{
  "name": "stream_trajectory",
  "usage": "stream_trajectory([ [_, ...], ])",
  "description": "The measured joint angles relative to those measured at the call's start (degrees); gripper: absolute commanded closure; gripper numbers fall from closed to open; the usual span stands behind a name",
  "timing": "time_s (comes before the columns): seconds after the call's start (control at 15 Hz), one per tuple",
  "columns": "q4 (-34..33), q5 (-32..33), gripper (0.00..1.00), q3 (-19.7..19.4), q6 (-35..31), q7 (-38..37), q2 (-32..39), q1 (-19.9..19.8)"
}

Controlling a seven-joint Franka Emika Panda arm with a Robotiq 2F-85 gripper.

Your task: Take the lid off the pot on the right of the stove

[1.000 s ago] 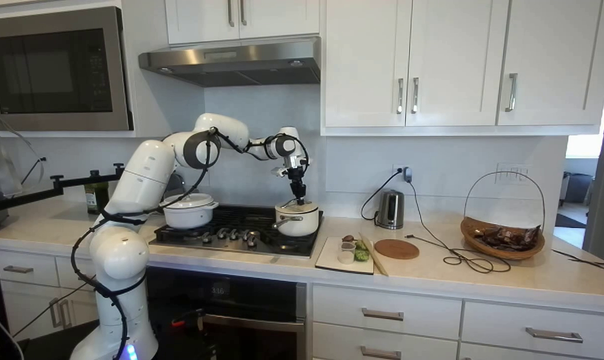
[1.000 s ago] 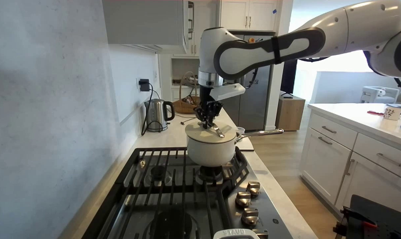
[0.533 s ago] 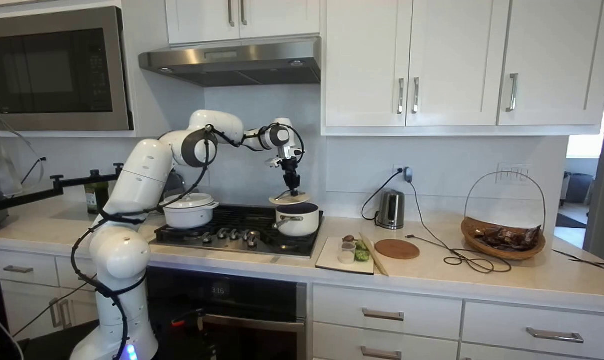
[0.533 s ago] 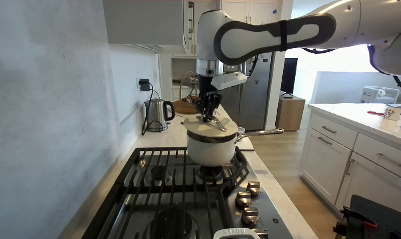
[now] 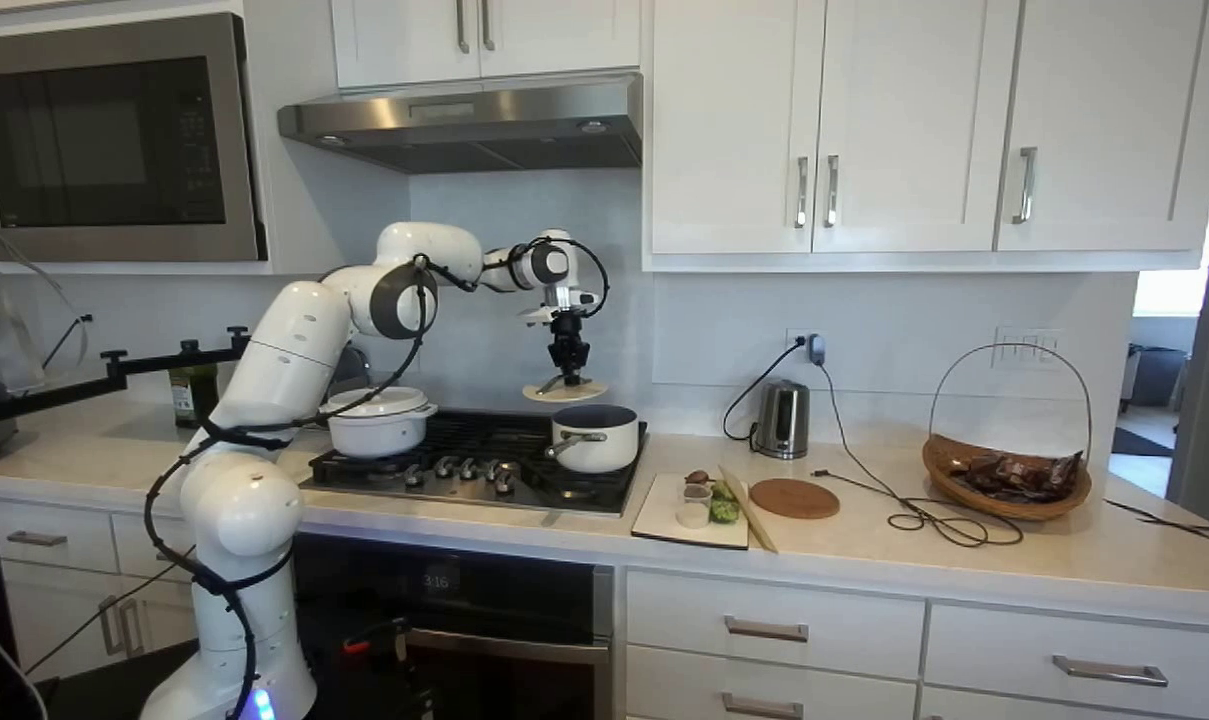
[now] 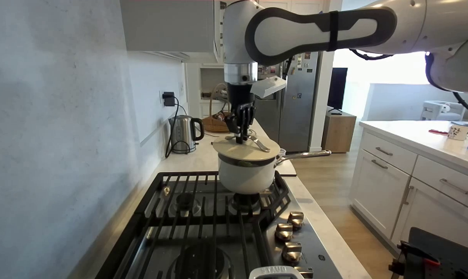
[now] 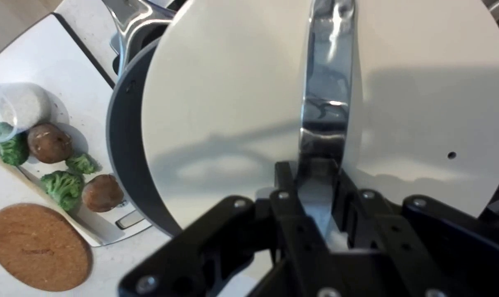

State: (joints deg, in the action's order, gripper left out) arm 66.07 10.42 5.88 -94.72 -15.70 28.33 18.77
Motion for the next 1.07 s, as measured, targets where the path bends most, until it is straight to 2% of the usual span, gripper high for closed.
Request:
stream_trajectory([
  [0.47,-3.1,0.0,0.94,2.7,1.3,10.0,3.3,1.9],
  [1.07,-8.1,0.1,0.94,3.6,6.1,18.6,6.8,5.2],
])
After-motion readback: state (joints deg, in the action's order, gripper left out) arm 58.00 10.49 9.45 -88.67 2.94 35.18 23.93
